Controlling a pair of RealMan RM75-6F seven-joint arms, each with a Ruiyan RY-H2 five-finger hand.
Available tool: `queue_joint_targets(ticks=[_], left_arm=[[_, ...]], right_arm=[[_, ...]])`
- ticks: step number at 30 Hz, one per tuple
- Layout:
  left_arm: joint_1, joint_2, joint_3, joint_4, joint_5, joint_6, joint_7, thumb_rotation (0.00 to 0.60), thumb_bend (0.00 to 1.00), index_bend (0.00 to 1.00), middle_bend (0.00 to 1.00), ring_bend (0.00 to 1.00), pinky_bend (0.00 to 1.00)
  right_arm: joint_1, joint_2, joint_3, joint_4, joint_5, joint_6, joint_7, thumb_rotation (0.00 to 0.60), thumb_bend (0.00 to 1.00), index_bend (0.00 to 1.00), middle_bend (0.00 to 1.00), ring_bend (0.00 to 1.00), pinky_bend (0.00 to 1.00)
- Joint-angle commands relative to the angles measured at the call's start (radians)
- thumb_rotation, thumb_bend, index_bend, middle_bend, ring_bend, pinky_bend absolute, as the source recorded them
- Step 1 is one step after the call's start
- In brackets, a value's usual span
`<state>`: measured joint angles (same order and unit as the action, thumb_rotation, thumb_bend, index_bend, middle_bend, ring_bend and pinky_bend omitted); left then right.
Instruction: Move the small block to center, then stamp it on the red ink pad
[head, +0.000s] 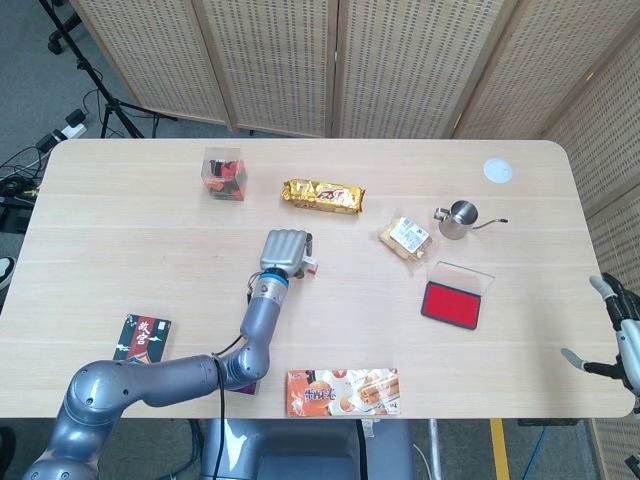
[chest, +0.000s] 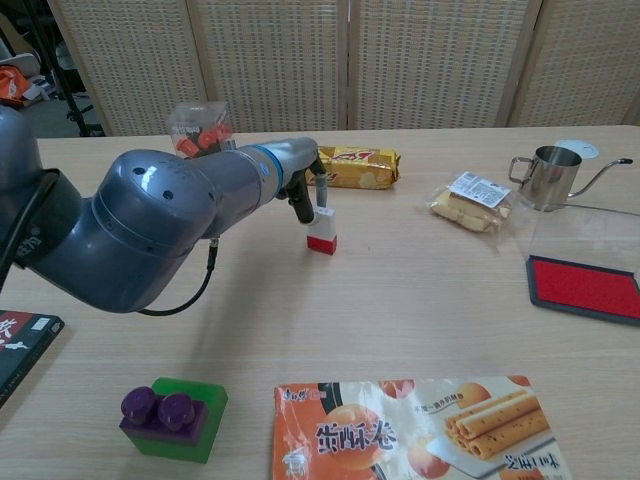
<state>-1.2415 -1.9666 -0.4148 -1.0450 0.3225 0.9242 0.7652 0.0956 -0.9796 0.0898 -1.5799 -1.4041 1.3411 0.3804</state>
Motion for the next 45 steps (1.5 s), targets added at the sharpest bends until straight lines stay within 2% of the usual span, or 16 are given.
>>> queue_joint_targets(ticks=[1, 6, 14, 18, 22, 23, 25, 27, 28, 30, 32, 34, 38, 41, 45], left_arm=[[0.0, -0.003, 0.001, 0.006, -0.002, -0.004, 0.006, 0.6, 0.4, 0.61, 0.95, 0.97, 0.95], [0.003, 0.001, 0.007, -0.004, -0.01, -0.011, 0.026, 0.6, 0.32, 0.44, 0.95, 0.97, 0.95], [0.014, 0.018, 0.014, -0.035, -0.006, 0.009, 0.044, 0.6, 0.28, 0.31, 0.94, 0.97, 0.95], [0.029, 0.047, 0.013, -0.083, 0.01, 0.026, 0.039, 0.6, 0.24, 0.28, 0.93, 0.96, 0.95], [0.059, 0.111, 0.019, -0.178, 0.051, 0.055, 0.025, 0.6, 0.12, 0.27, 0.82, 0.91, 0.94], [0.069, 0.129, 0.022, -0.205, 0.067, 0.063, 0.017, 0.6, 0.06, 0.27, 0.74, 0.87, 0.92], [0.112, 0.186, 0.037, -0.287, 0.145, 0.099, -0.026, 0.6, 0.01, 0.26, 0.6, 0.77, 0.87], [0.159, 0.231, 0.066, -0.342, 0.247, 0.144, -0.08, 0.6, 0.0, 0.23, 0.38, 0.56, 0.77], [0.18, 0.251, 0.08, -0.361, 0.284, 0.159, -0.101, 0.6, 0.0, 0.21, 0.31, 0.5, 0.73], [0.243, 0.32, 0.118, -0.423, 0.389, 0.194, -0.171, 0.6, 0.0, 0.15, 0.15, 0.34, 0.54], [0.331, 0.43, 0.153, -0.504, 0.503, 0.236, -0.278, 0.6, 0.0, 0.11, 0.05, 0.24, 0.39], [0.388, 0.513, 0.183, -0.548, 0.599, 0.245, -0.368, 0.6, 0.0, 0.08, 0.0, 0.16, 0.28], [0.519, 0.658, 0.242, -0.578, 0.773, 0.33, -0.549, 0.6, 0.0, 0.05, 0.0, 0.02, 0.1], [0.586, 0.726, 0.267, -0.586, 0.803, 0.359, -0.614, 0.6, 0.0, 0.01, 0.0, 0.0, 0.01], [0.673, 0.801, 0.283, -0.603, 0.8, 0.405, -0.672, 0.6, 0.0, 0.0, 0.0, 0.0, 0.0]], right_arm=[[-0.001, 0.003, 0.001, 0.0, -0.001, 0.001, 0.006, 0.6, 0.0, 0.01, 0.0, 0.0, 0.0], [-0.003, 0.005, 0.001, 0.001, -0.002, 0.003, 0.013, 0.6, 0.0, 0.01, 0.0, 0.0, 0.0], [-0.004, 0.008, 0.0, -0.001, -0.006, 0.006, 0.014, 0.6, 0.0, 0.01, 0.0, 0.0, 0.0], [-0.005, 0.01, -0.001, -0.001, -0.008, 0.006, 0.017, 0.6, 0.0, 0.01, 0.0, 0.0, 0.0], [-0.006, 0.01, -0.001, 0.0, -0.008, 0.008, 0.015, 0.6, 0.0, 0.01, 0.0, 0.0, 0.0], [-0.007, 0.01, -0.002, 0.0, -0.008, 0.009, 0.015, 0.6, 0.0, 0.01, 0.0, 0.0, 0.0], [-0.009, 0.009, -0.002, -0.001, -0.01, 0.014, 0.01, 0.6, 0.0, 0.01, 0.0, 0.0, 0.0], [-0.011, 0.008, -0.003, -0.002, -0.011, 0.018, 0.006, 0.6, 0.0, 0.01, 0.0, 0.0, 0.0], [-0.012, 0.007, -0.003, -0.002, -0.01, 0.02, 0.003, 0.6, 0.0, 0.01, 0.0, 0.0, 0.0], [-0.013, 0.005, -0.002, -0.002, -0.006, 0.022, -0.004, 0.6, 0.0, 0.01, 0.0, 0.0, 0.0], [-0.014, 0.001, 0.0, -0.004, 0.002, 0.023, -0.025, 0.6, 0.0, 0.01, 0.0, 0.0, 0.0], [-0.016, 0.0, 0.002, -0.013, 0.016, 0.024, -0.058, 0.6, 0.0, 0.01, 0.0, 0.0, 0.0], [-0.016, -0.008, 0.012, -0.041, 0.031, 0.04, -0.123, 0.6, 0.0, 0.01, 0.0, 0.0, 0.0], [-0.012, -0.011, 0.019, -0.06, 0.036, 0.047, -0.17, 0.6, 0.0, 0.01, 0.0, 0.0, 0.0], [0.007, -0.003, 0.03, -0.107, 0.04, 0.048, -0.287, 0.6, 0.0, 0.01, 0.0, 0.0, 0.0]])
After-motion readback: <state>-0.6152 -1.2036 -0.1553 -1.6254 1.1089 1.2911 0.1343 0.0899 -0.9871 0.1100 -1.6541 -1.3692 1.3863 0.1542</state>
